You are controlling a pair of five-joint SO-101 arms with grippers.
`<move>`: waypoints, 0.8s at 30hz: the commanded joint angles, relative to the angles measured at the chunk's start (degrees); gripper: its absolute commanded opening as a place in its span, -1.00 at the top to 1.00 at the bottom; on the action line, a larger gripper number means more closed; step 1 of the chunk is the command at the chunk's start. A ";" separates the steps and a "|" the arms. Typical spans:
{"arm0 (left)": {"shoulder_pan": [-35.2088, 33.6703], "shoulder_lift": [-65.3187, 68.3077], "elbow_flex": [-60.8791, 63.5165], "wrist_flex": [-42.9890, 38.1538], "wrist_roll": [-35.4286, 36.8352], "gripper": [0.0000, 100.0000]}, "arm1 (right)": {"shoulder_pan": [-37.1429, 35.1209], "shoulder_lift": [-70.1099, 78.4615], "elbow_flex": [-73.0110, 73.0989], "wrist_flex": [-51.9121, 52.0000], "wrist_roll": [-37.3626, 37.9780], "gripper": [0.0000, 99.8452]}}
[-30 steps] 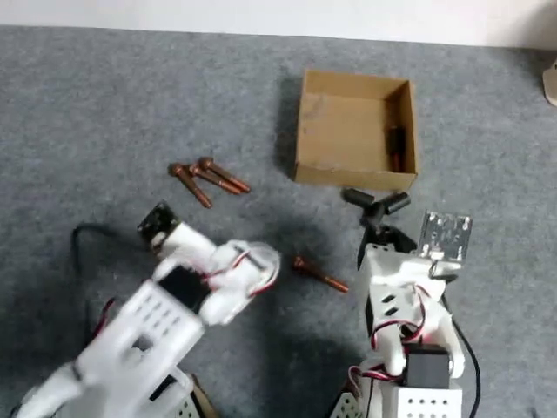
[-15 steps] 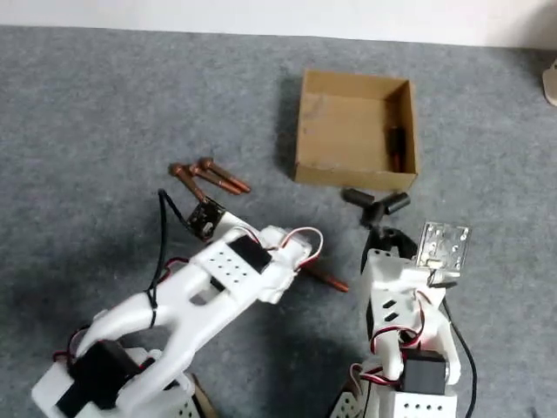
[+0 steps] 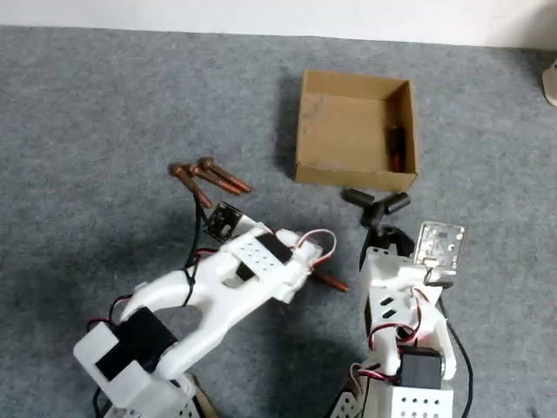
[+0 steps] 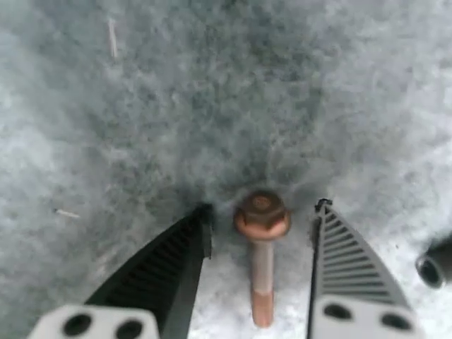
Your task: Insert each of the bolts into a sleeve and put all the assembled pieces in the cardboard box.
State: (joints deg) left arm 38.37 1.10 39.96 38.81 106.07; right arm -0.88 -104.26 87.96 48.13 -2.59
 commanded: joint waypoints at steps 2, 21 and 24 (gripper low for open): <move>3.82 -0.13 -2.24 -0.88 0.53 0.54 | 0.75 -0.75 -0.75 -1.45 0.62 0.99; -2.42 0.48 -2.07 -1.05 4.48 0.98 | 0.75 -0.75 -0.75 -1.54 0.62 0.99; -2.42 0.48 -2.07 -0.88 4.40 0.99 | 0.84 -0.84 -0.75 -1.54 0.62 0.99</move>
State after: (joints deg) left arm 37.49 1.63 39.52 38.46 109.58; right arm -0.62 -104.26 87.96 48.04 -2.59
